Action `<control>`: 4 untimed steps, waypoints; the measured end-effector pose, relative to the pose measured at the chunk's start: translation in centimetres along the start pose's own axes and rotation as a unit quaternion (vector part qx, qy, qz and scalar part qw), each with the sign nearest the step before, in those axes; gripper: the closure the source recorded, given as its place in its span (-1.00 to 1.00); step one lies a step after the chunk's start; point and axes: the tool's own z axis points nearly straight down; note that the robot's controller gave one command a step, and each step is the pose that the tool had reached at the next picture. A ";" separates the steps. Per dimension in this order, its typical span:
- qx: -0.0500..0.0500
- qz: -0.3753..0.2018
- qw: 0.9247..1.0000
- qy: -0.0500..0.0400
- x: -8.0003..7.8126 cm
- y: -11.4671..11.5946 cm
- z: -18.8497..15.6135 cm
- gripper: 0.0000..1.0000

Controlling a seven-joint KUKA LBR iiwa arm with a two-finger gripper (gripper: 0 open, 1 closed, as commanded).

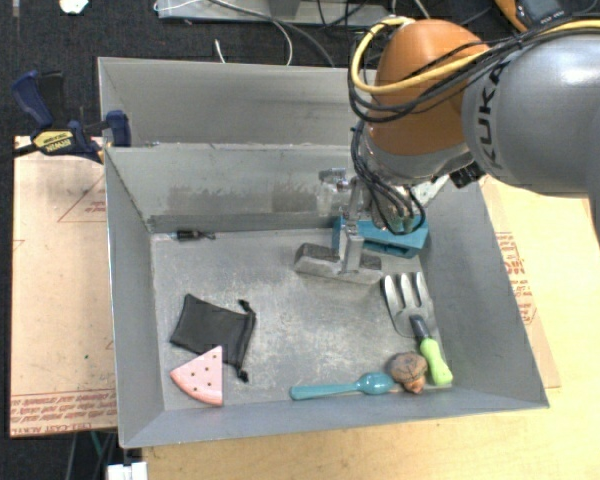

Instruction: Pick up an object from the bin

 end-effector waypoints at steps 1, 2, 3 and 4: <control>0.000 0.000 1.000 -0.004 -0.2 0.0 -0.5 -1.00; -0.001 -0.057 0.998 -0.007 -2.1 -2.1 2.1 -1.00; -0.001 0.015 1.000 -0.005 -2.3 -4.8 2.6 -1.00; 0.000 -0.053 0.999 -0.006 -2.7 -6.4 7.5 -1.00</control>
Offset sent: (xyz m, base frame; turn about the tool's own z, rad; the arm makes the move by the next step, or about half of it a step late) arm 0.0298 -0.0380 -0.0415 -0.1796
